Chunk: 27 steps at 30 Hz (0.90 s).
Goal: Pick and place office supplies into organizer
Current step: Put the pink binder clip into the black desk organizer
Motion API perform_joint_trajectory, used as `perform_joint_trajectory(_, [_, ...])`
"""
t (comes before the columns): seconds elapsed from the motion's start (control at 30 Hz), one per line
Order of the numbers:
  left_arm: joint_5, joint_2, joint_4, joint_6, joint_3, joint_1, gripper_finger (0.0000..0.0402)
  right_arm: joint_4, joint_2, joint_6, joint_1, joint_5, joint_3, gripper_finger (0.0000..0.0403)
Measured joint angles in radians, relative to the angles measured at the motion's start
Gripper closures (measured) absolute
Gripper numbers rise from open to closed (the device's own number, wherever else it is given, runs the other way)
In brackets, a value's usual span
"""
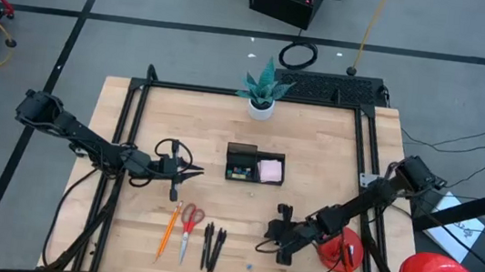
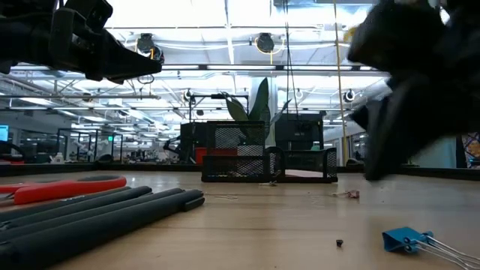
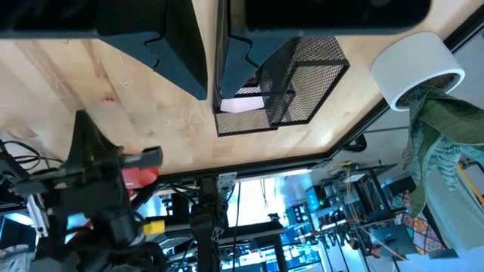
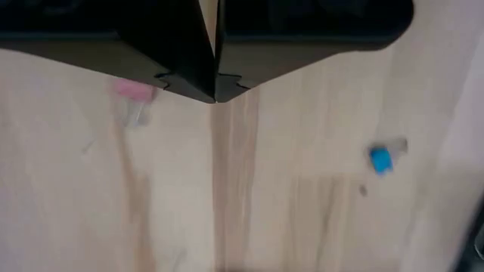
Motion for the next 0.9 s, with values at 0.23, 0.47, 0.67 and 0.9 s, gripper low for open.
perform_joint_trajectory(0.23, [0.000,0.000,-0.001,0.003,0.000,0.000,0.0355,0.009,-0.071,-0.117,0.016,0.110,0.002,0.0378])
perform_joint_trajectory(0.47, [0.000,0.000,-0.002,0.002,0.000,0.000,0.0355,-0.015,-0.079,0.049,0.006,0.259,0.002,0.0269])
perform_joint_trajectory(0.67, [0.000,0.000,-0.002,0.002,0.000,0.000,0.0355,-0.030,-0.055,0.188,0.059,0.371,0.002,0.0220])
perform_joint_trajectory(0.9, [0.000,0.000,-0.001,0.001,0.000,0.000,0.0355,-0.038,-0.022,0.230,0.099,0.417,0.002,0.0218])
